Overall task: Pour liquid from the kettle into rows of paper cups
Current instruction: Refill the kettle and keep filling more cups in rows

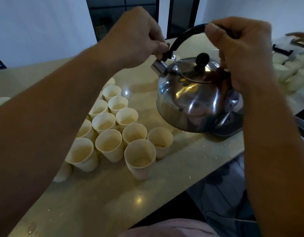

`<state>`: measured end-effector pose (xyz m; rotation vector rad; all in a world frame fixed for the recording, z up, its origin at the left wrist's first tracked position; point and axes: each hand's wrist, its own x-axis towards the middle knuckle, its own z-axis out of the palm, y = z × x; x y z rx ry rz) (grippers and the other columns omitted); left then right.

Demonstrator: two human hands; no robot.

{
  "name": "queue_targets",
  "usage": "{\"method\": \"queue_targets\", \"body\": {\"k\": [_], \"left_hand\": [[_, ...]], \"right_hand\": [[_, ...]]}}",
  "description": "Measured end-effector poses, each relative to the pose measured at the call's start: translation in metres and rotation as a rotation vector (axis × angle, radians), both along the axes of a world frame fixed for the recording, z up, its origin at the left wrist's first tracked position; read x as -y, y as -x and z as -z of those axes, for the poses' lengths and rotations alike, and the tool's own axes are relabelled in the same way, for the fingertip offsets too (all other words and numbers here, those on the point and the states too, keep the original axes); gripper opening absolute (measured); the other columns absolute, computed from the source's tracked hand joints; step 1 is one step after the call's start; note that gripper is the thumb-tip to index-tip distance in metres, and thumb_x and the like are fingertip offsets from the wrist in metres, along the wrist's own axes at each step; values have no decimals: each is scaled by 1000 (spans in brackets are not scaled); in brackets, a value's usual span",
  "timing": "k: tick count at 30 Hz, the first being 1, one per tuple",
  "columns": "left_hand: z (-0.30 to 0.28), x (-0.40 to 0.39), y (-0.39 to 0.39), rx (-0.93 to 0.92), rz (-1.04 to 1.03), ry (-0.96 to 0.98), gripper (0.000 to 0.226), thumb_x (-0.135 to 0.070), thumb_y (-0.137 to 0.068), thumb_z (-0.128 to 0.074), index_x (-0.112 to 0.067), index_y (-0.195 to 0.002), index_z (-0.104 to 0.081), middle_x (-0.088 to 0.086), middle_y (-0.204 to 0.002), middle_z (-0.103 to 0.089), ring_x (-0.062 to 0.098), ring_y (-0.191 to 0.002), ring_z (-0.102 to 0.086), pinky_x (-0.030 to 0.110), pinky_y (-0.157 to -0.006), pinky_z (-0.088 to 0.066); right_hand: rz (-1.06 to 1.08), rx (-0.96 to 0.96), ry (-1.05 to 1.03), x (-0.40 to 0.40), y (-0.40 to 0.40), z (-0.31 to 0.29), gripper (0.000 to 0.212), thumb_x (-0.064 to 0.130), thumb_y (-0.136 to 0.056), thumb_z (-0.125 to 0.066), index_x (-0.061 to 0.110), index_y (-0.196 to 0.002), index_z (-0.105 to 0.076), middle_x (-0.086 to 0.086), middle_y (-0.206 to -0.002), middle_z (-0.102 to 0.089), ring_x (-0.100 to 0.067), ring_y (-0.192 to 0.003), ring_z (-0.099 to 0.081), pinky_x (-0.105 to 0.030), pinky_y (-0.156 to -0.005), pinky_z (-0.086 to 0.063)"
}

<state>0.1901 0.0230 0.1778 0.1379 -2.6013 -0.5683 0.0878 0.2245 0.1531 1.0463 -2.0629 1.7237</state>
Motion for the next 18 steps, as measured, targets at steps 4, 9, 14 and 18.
{"method": "queue_targets", "body": {"k": [4,9,14,18], "left_hand": [[-1,-12,-4,94,83,-22,10,-34,-92,-70,-28,-88,-77,-17,-75,-71,-14,-68,-60,-1,-56,-37],[6,-27,-3,252,151,-27,10,-37,-88,-73,-28,-87,-77,-23,-71,-71,-13,-68,-62,7,-56,-39],[14,-36,-3,422,220,-22,8,-35,-85,-75,-29,-80,-76,-25,-63,-68,-13,-55,-56,8,-50,-39],[26,-41,-2,515,237,5,10,-38,-85,-74,-30,-80,-77,-24,-68,-70,-10,-57,-56,20,-59,-38]], "right_hand": [[-49,45,0,-26,-1,5,6,34,-90,-73,28,-91,-76,17,-55,-55,-6,-51,-42,-21,-51,-36],[-131,114,-61,-52,3,16,7,29,-91,-71,27,-90,-78,12,-53,-46,-14,-50,-32,-28,-48,-27],[-311,213,-82,-62,5,34,26,46,-80,-78,25,-96,-79,-1,-55,-40,-17,-48,-29,-27,-46,-24],[-362,253,-130,-63,7,45,29,51,-75,-79,29,-93,-80,3,-51,-39,-13,-43,-29,-23,-44,-24]]}}
